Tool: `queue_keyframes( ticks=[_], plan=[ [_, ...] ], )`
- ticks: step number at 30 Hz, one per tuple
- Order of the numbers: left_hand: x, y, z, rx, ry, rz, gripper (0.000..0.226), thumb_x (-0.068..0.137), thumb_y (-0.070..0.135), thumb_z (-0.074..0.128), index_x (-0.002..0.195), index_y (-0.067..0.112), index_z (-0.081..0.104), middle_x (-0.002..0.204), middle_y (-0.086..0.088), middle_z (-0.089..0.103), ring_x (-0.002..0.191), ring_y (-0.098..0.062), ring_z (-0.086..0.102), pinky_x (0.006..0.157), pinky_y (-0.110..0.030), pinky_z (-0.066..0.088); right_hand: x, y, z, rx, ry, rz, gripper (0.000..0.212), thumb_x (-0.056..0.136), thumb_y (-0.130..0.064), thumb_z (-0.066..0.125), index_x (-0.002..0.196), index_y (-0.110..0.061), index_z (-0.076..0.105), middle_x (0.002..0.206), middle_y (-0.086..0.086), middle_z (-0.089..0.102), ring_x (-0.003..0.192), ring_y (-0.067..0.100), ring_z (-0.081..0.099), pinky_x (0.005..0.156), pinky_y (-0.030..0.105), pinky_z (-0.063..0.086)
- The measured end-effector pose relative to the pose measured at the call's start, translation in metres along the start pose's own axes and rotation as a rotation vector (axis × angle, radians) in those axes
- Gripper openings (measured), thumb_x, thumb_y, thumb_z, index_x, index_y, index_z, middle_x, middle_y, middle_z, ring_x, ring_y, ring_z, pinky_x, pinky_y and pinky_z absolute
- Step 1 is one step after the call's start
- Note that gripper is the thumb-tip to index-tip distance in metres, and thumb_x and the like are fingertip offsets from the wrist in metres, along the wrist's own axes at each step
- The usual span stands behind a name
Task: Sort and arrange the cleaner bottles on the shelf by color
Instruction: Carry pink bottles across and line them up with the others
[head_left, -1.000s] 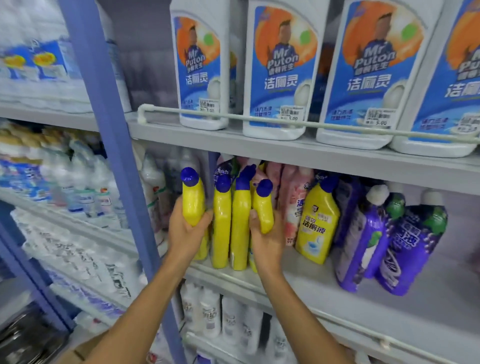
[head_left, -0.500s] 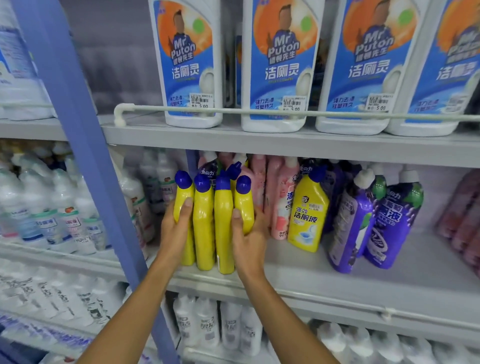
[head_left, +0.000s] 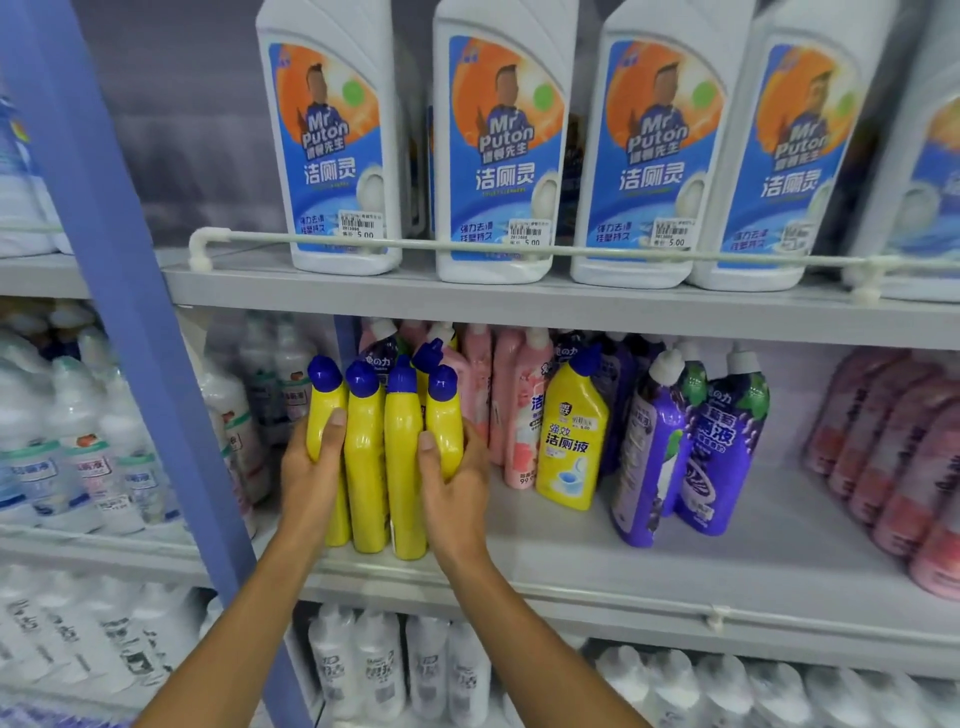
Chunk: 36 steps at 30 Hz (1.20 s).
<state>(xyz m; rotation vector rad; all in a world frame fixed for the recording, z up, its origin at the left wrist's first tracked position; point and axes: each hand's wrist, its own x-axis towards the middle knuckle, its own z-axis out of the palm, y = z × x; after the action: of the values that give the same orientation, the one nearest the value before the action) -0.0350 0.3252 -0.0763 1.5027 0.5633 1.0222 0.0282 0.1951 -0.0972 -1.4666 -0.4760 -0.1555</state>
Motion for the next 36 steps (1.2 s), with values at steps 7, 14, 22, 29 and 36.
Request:
queue_keyframes(
  ticks=[7, 14, 22, 29, 36],
  plan=[
    [-0.002, 0.006, -0.005, 0.105, -0.011, 0.004, 0.045, 0.098, 0.06, 0.056, 0.129, 0.027, 0.061, 0.116, 0.004, 0.071, 0.11, -0.016, 0.067, 0.098, -0.042, 0.051, 0.007, 0.0, -0.027, -0.016, -0.202, -0.05, 0.058, 0.094, -0.068, 0.05, 0.144, -0.038, 0.047, 0.136, -0.012, 0.058, 0.126, 0.005, 0.055, 0.109, 0.036, 0.047],
    [-0.014, 0.014, -0.008, 0.244, 0.011, 0.027, 0.036, 0.103, 0.051, 0.053, 0.122, 0.022, 0.063, 0.108, 0.004, 0.07, 0.101, -0.016, 0.065, 0.086, -0.04, 0.049, 0.032, -0.02, -0.065, -0.088, -0.304, -0.05, 0.035, 0.104, -0.053, 0.046, 0.136, -0.04, 0.053, 0.133, -0.023, 0.059, 0.126, 0.003, 0.054, 0.112, 0.037, 0.042],
    [-0.018, 0.008, -0.004, 0.247, 0.052, -0.003, 0.05, 0.099, 0.063, 0.049, 0.132, 0.026, 0.058, 0.119, 0.0, 0.069, 0.113, -0.023, 0.064, 0.101, -0.049, 0.05, 0.127, -0.052, -0.079, -0.419, 0.037, -0.182, 0.078, 0.083, -0.05, 0.046, 0.133, 0.01, 0.048, 0.132, 0.028, 0.053, 0.127, 0.04, 0.049, 0.113, 0.041, 0.037],
    [-0.019, 0.006, -0.005, 0.251, 0.044, 0.012, 0.043, 0.102, 0.059, 0.048, 0.129, 0.027, 0.058, 0.119, 0.0, 0.068, 0.113, -0.023, 0.063, 0.101, -0.05, 0.05, 0.141, -0.014, -0.066, -0.467, 0.06, 0.102, 0.083, 0.085, -0.029, 0.078, 0.145, 0.009, 0.037, 0.143, 0.028, 0.049, 0.134, 0.041, 0.048, 0.112, 0.046, 0.041],
    [-0.017, 0.004, -0.009, 0.235, 0.036, 0.009, 0.044, 0.101, 0.057, 0.051, 0.128, 0.024, 0.06, 0.114, 0.0, 0.069, 0.109, -0.022, 0.064, 0.096, -0.045, 0.051, 0.116, -0.019, -0.081, -0.426, 0.039, 0.012, 0.062, 0.074, -0.03, 0.078, 0.117, 0.006, 0.052, 0.11, 0.023, 0.061, 0.1, 0.04, 0.061, 0.084, 0.043, 0.053]
  ],
)
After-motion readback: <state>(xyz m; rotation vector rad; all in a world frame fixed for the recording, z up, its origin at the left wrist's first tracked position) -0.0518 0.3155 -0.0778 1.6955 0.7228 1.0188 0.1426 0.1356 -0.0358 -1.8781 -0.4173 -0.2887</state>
